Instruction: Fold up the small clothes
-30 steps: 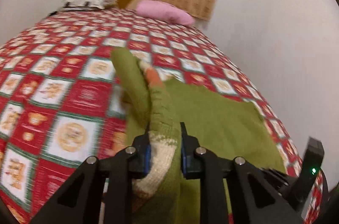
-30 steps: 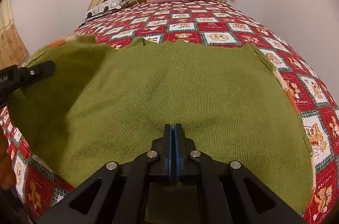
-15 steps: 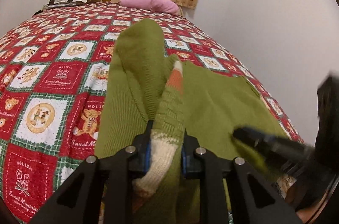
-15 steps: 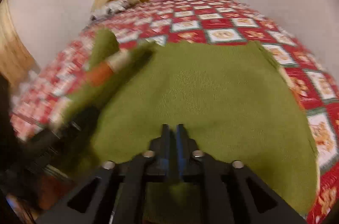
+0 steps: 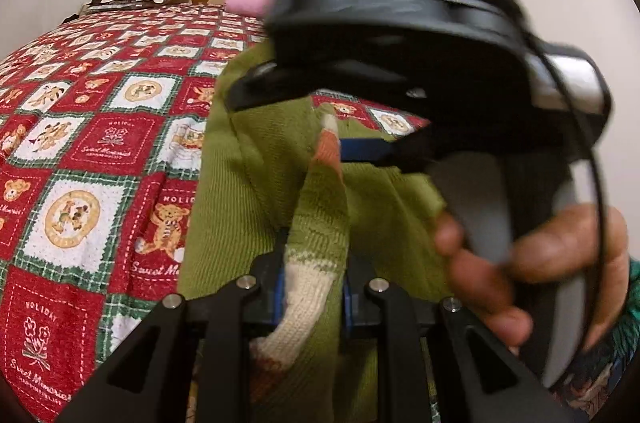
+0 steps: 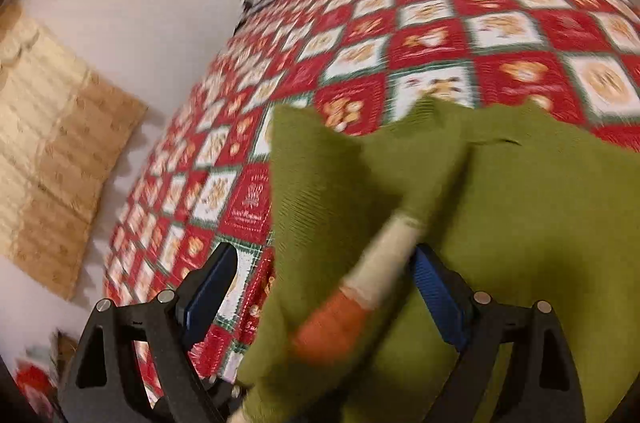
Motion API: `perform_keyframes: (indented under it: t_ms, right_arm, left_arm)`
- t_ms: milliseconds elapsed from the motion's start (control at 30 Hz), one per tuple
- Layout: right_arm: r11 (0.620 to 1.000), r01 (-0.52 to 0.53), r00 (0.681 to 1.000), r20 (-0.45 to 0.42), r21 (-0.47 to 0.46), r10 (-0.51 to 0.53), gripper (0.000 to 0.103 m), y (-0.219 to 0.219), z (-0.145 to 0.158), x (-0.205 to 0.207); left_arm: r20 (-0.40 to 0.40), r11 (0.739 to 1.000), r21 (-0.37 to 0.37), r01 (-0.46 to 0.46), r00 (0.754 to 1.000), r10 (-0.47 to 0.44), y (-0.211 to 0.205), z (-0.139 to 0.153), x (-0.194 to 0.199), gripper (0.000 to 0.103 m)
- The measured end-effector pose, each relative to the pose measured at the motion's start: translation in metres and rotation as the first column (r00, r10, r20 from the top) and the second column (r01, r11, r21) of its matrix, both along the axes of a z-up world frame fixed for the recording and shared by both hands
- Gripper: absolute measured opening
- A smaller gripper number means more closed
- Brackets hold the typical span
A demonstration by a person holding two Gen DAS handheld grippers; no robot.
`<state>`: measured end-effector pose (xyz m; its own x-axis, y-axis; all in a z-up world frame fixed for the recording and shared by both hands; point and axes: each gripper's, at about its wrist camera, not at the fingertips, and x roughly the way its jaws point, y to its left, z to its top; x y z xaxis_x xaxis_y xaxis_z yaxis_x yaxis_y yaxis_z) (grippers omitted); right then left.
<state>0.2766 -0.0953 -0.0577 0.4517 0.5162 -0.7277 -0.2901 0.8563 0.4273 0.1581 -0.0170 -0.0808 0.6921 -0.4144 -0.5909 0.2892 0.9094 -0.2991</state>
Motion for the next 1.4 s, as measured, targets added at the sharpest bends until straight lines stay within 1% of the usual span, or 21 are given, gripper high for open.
perform_keyframes:
  t_ms: [33,67,100,133,200,300,367,433,600,700,800,933,1133,1300,1400]
  right_arm:
    - [0.997,-0.002,0.999,0.035,-0.072,0.005,0.069,0.009,0.001,0.000]
    - [0.994,0.000,0.999,0.037,-0.107,0.004,0.034,0.012,-0.001,0.001]
    - [0.992,0.012,1.000,0.029,-0.129,-0.009,0.021,0.012,-0.004,0.002]
    - [0.994,0.030,0.999,0.035,-0.108,-0.026,0.021,0.008,-0.004,0.001]
    - [0.995,0.048,0.998,0.052,-0.088,-0.044,0.016,-0.002,-0.003,-0.003]
    - [0.995,0.057,0.994,0.093,-0.080,-0.050,0.014,-0.014,0.006,-0.016]
    - [0.996,0.055,0.993,0.111,-0.069,-0.047,0.014,-0.021,0.015,-0.024]
    - [0.996,0.051,0.990,0.134,-0.067,-0.041,0.014,-0.028,0.027,-0.031]
    - [0.996,0.046,0.986,0.166,-0.075,-0.033,0.014,-0.060,0.048,-0.048]
    - [0.996,0.052,0.984,0.175,-0.073,-0.038,0.014,-0.084,0.057,-0.054]
    - [0.994,0.063,0.983,0.176,-0.086,-0.047,0.014,-0.112,0.063,-0.057]
    - [0.989,0.097,0.985,0.153,-0.112,-0.079,0.014,-0.151,0.057,-0.059]
    - [0.985,0.151,0.985,0.101,-0.085,-0.142,0.014,-0.205,0.037,-0.057]
    - [0.981,0.176,0.983,0.071,-0.083,-0.170,0.014,-0.233,0.022,-0.054]
    - [0.980,0.175,0.984,0.053,-0.097,-0.170,0.014,-0.241,0.009,-0.049]
  left_arm:
    - [0.000,1.000,-0.001,0.000,1.000,0.000,0.000,0.000,0.000,0.022]
    - [-0.001,1.000,-0.003,0.000,1.000,0.000,0.000,0.000,0.000,0.022]
    - [-0.003,1.000,-0.007,-0.001,1.000,0.001,0.001,0.000,0.000,0.022]
    - [-0.004,1.000,-0.009,0.000,1.000,0.000,0.001,0.000,0.000,0.022]
    - [-0.004,1.000,0.003,0.001,1.000,-0.001,-0.002,0.002,-0.001,0.023]
    - [-0.001,0.999,0.040,-0.002,1.000,0.002,-0.007,0.006,-0.003,0.023]
    - [0.023,0.997,0.076,0.007,1.000,-0.009,-0.015,0.014,-0.008,0.023]
    - [0.044,0.996,0.090,0.025,0.999,-0.029,-0.022,0.022,-0.013,0.023]
    - [0.044,0.996,0.052,0.071,0.996,-0.074,-0.039,0.046,-0.020,0.023]
    - [0.066,0.992,0.062,0.113,0.991,-0.117,-0.062,0.057,-0.027,0.023]
    - [0.069,0.986,0.068,0.155,0.985,-0.160,-0.088,0.059,-0.028,0.023]
    - [0.060,0.976,0.082,0.204,0.976,-0.209,-0.122,0.056,-0.028,0.023]
    - [0.033,0.962,0.094,0.256,0.965,-0.260,-0.168,0.050,-0.028,0.023]
    - [0.000,0.955,0.091,0.281,0.959,-0.282,-0.194,0.040,-0.027,0.022]
    - [-0.016,0.956,0.097,0.277,0.961,-0.277,-0.204,0.034,-0.023,0.022]
